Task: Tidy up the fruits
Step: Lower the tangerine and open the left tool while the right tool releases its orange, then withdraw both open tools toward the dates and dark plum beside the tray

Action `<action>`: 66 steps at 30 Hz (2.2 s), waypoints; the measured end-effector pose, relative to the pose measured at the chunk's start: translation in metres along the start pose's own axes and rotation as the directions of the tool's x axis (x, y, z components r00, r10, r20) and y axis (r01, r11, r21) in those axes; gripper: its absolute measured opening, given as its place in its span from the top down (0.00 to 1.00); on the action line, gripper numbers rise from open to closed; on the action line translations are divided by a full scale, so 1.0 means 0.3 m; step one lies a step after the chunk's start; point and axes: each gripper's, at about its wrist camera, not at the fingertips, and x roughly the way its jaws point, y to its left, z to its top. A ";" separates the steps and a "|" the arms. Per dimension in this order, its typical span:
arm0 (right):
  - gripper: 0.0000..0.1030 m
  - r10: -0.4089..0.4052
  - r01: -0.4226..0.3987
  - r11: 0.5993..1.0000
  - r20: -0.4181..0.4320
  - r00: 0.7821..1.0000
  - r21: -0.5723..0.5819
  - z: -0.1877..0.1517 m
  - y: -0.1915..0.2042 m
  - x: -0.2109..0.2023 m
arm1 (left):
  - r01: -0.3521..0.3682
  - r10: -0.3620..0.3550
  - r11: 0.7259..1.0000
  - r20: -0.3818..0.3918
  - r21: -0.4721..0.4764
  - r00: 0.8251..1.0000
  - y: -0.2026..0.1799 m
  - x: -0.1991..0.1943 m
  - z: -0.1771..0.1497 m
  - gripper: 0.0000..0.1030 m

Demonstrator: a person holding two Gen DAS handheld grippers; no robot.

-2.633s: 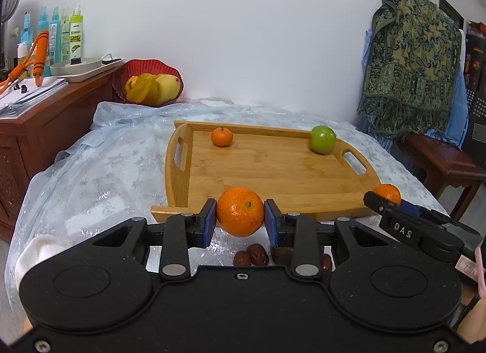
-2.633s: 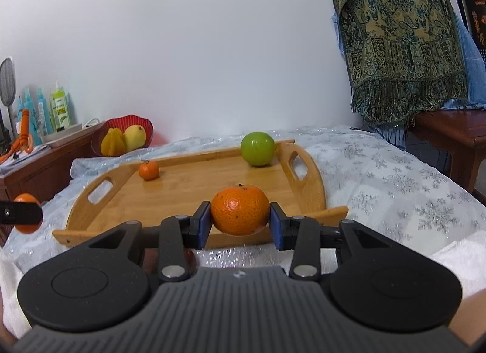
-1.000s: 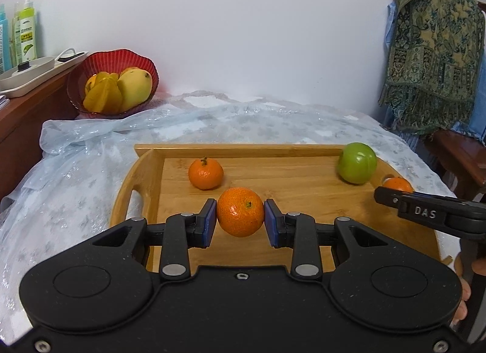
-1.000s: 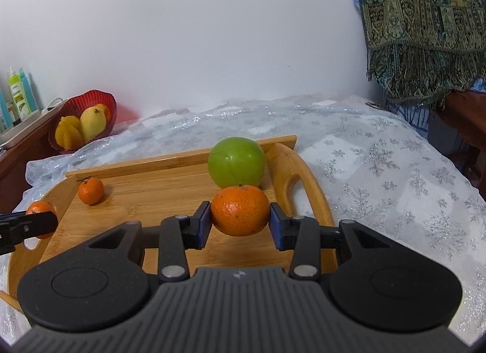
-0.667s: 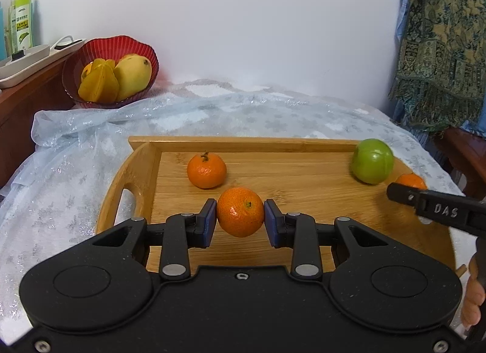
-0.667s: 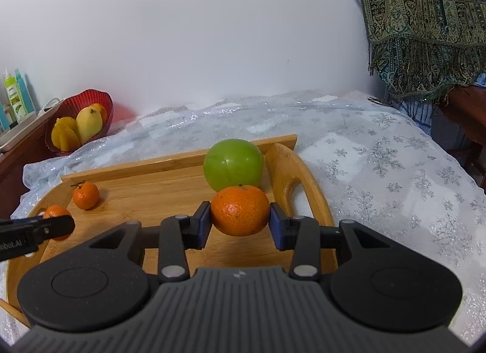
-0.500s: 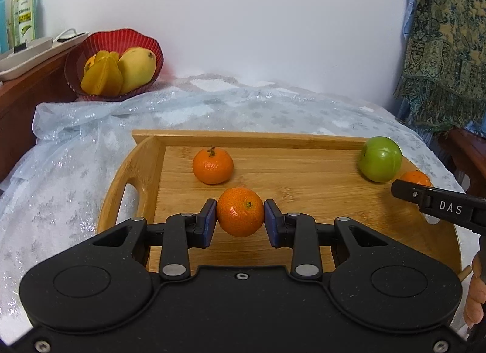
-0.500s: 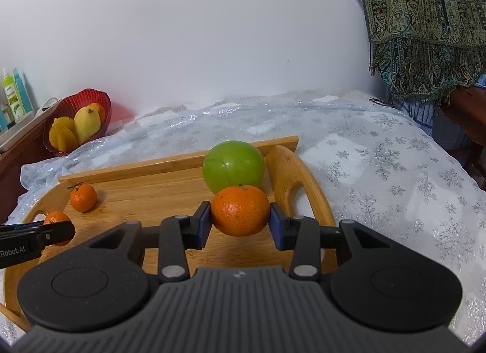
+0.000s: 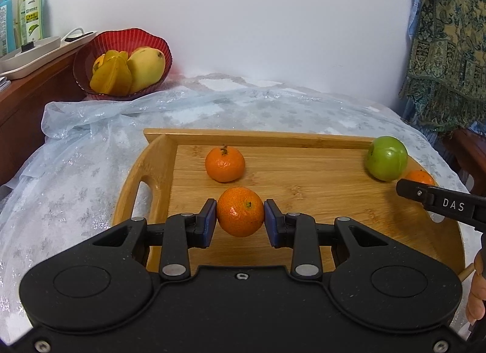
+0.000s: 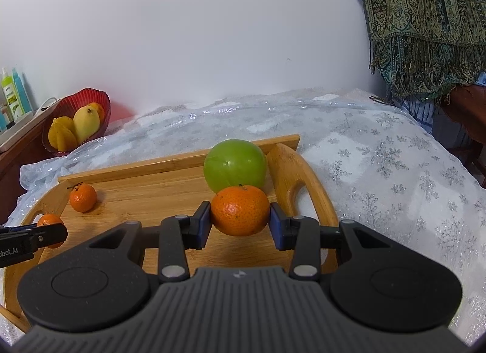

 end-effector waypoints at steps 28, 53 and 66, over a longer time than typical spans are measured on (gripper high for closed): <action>0.52 -0.013 0.013 1.000 -0.027 1.000 0.016 -0.006 -0.016 0.006 | -0.032 0.033 0.998 -0.025 0.048 0.999 -0.016 -0.018 -0.003 0.69; 0.24 0.031 -0.031 0.999 0.053 0.998 0.008 -0.035 -0.008 -0.119 | 0.016 -0.016 1.000 -0.008 0.016 1.000 0.021 -0.090 -0.064 0.25; 0.17 0.084 -0.086 0.996 0.130 0.988 0.011 -0.180 0.031 -0.305 | 0.076 -0.078 0.993 0.021 0.086 0.997 -0.012 -0.317 -0.199 0.17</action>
